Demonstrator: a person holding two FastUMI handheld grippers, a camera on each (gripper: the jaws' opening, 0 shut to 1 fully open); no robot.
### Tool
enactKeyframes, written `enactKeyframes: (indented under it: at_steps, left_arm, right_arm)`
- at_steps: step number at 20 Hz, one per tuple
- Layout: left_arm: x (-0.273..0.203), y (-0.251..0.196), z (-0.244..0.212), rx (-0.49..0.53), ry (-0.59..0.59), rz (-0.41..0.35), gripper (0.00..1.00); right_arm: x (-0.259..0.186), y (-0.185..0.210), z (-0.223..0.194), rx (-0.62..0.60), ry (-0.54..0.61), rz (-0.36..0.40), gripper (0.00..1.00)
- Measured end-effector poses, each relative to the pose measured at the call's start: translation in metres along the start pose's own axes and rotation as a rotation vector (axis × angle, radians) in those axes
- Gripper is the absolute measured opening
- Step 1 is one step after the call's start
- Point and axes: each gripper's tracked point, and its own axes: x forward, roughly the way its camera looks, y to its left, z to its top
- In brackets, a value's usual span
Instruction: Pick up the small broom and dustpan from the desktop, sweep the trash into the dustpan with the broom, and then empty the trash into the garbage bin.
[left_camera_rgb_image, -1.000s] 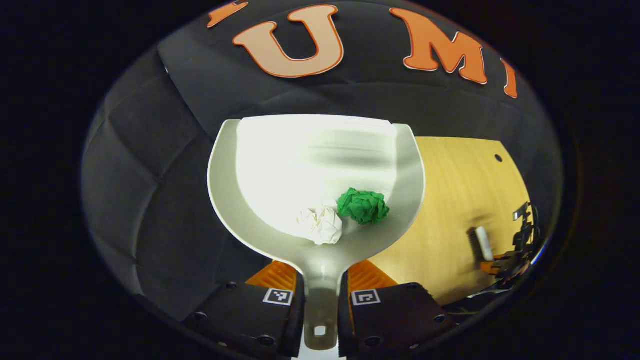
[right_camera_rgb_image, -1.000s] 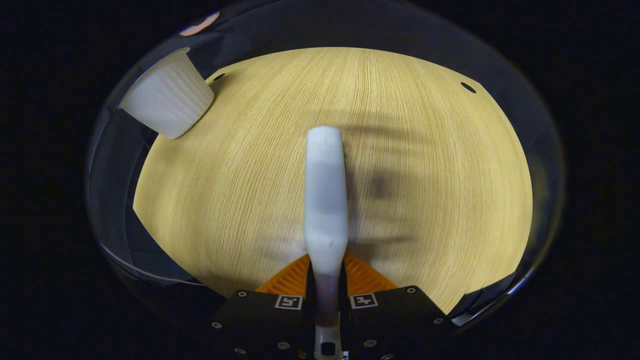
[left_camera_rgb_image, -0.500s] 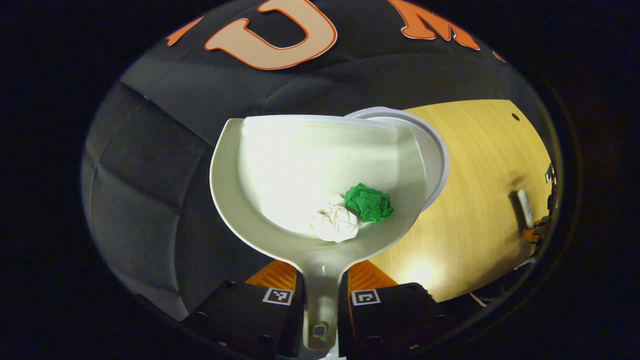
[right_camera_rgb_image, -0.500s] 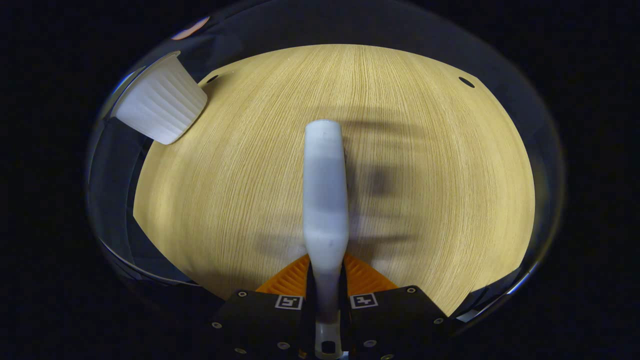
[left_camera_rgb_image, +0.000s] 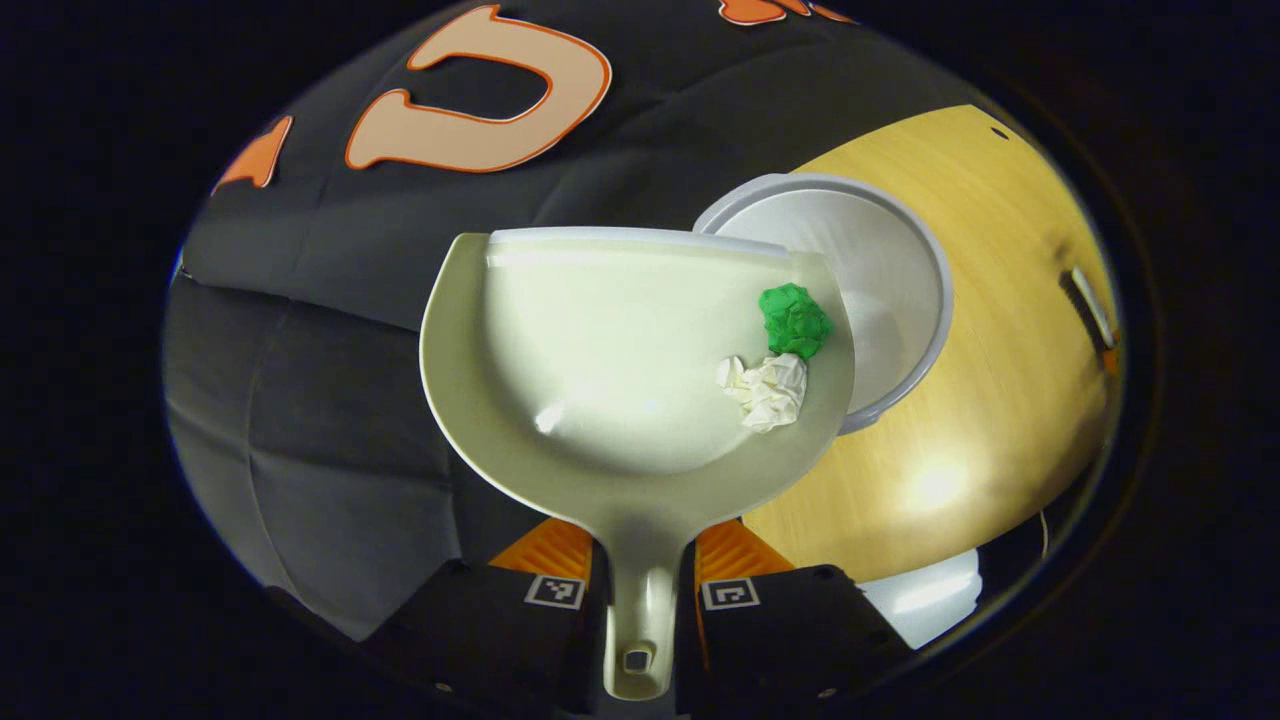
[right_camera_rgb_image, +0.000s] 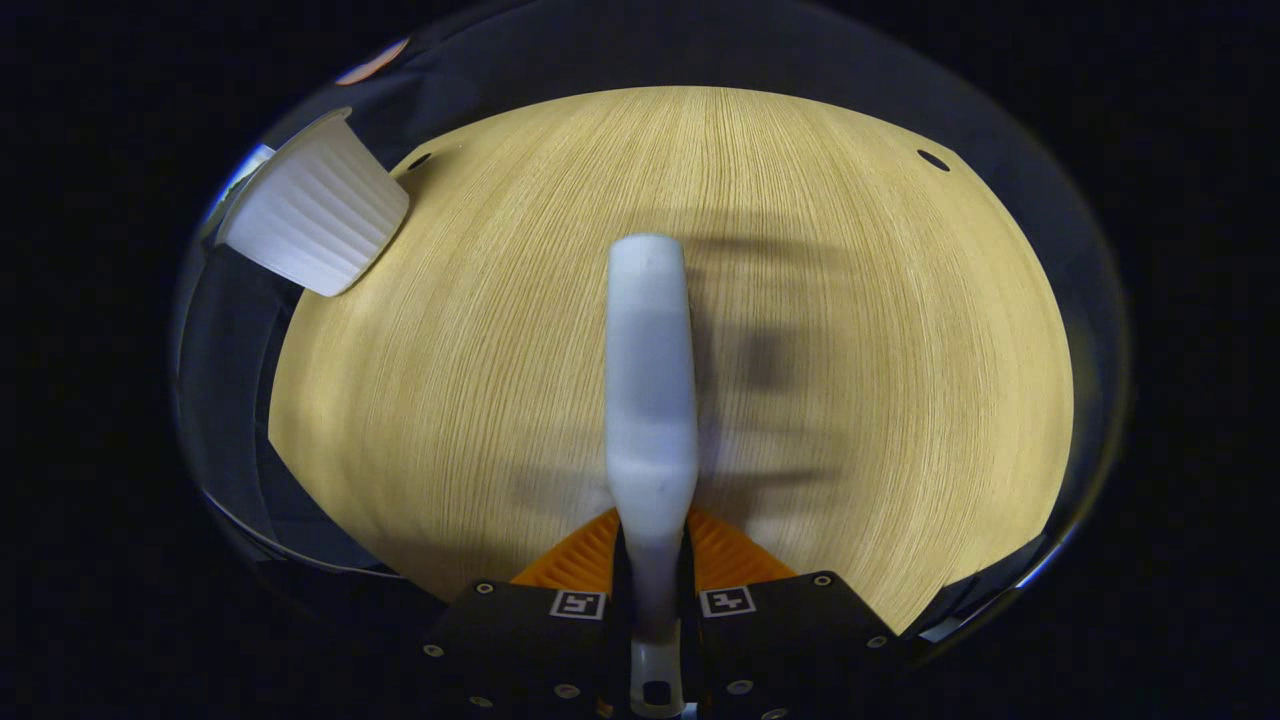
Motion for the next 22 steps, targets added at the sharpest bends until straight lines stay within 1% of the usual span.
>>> enactKeyframes:
  at_steps: [3, 6, 8, 9, 13, 14, 16, 19, 22]
  left_arm:
    - [-0.002, 0.013, 0.004, 0.13, 0.012, 0.064, 0.28]
    - [-0.008, 0.024, 0.014, 0.297, 0.013, 0.148, 0.28]
    - [-0.009, 0.036, 0.012, 0.398, 0.013, 0.184, 0.28]
    - [-0.011, 0.043, 0.007, 0.43, 0.019, 0.19, 0.28]
    - [-0.018, 0.054, 0.005, 0.484, 0.008, 0.206, 0.28]
    - [-0.017, 0.055, 0.004, 0.492, 0.007, 0.221, 0.28]
    - [-0.008, 0.053, 0.001, 0.47, 0.002, 0.231, 0.28]
    - [0.003, 0.041, 0.008, 0.378, -0.008, 0.2, 0.28]
    - [0.025, 0.028, 0.012, 0.246, -0.02, 0.168, 0.28]
  right_arm:
    - [0.0, 0.0, 0.0, -0.002, 0.001, -0.003, 0.19]
    - [0.0, -0.001, 0.001, -0.008, 0.001, -0.004, 0.2]
    - [0.0, 0.0, 0.0, -0.007, 0.0, -0.002, 0.2]
    - [0.0, -0.001, 0.001, -0.006, -0.002, -0.004, 0.2]
    - [0.001, -0.001, 0.0, -0.004, -0.002, -0.001, 0.2]
    - [0.001, -0.002, 0.001, -0.005, -0.003, -0.002, 0.2]
    - [0.0, -0.002, 0.001, -0.002, -0.005, -0.002, 0.2]
    - [0.001, -0.001, 0.002, -0.001, -0.009, -0.004, 0.19]
    - [0.001, -0.002, 0.003, 0.007, -0.01, -0.002, 0.2]
